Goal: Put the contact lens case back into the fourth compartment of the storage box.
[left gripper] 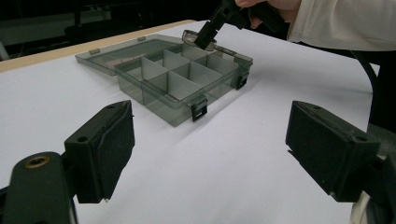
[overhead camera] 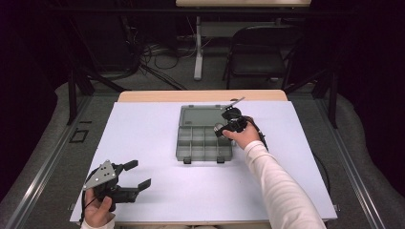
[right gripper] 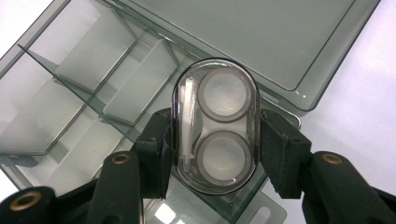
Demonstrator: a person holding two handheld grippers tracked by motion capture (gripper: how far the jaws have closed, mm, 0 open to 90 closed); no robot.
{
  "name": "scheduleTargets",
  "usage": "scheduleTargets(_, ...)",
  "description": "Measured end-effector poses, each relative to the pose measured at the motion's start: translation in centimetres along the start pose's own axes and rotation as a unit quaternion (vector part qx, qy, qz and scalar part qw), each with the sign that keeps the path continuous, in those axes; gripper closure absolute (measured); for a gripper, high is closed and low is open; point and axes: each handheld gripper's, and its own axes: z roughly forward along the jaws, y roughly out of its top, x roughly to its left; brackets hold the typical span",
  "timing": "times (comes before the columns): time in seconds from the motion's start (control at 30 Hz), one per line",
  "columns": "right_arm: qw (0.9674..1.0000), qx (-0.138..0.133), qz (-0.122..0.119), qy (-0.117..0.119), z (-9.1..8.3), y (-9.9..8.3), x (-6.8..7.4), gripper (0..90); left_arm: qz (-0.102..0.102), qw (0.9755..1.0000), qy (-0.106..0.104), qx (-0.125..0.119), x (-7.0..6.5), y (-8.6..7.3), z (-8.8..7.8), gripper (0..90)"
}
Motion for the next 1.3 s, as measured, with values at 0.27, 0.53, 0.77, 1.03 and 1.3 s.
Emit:
scheduleTargets(0.27, 1.0, 0.004, 0.0, -0.002, 0.1, 0.0, -0.3, 48.5, 0.0, 1.0, 0.0, 0.0, 0.0, 0.0, 0.0, 16.2)
scheduleTargets(0.53, 1.0, 0.004, 0.001, 0.002, 0.2, -0.1, -0.3, 46.1, 0.0, 1.0, -0.001, 0.001, 0.0, 0.0, 0.0, 16.2)
scheduleTargets(0.77, 1.0, 0.009, 0.0, -0.003, -0.1, 0.0, -0.2, 42.2, 0.0, 1.0, 0.0, 0.001, 0.0, 0.0, 0.0, 16.2)
scheduleTargets(1.03, 1.0, -0.007, 0.002, -0.004, -1.1, -0.1, 0.1, 39.0, 0.0, 1.0, 0.0, 0.002, 0.0, 0.0, 0.0, 16.1)
scheduleTargets(1.3, 0.9998, -0.017, 0.011, -0.001, -2.0, -0.6, 0.5, 33.3, 0.0, 1.0, 0.0, 0.002, 0.0, 0.0, 0.0, 16.2)
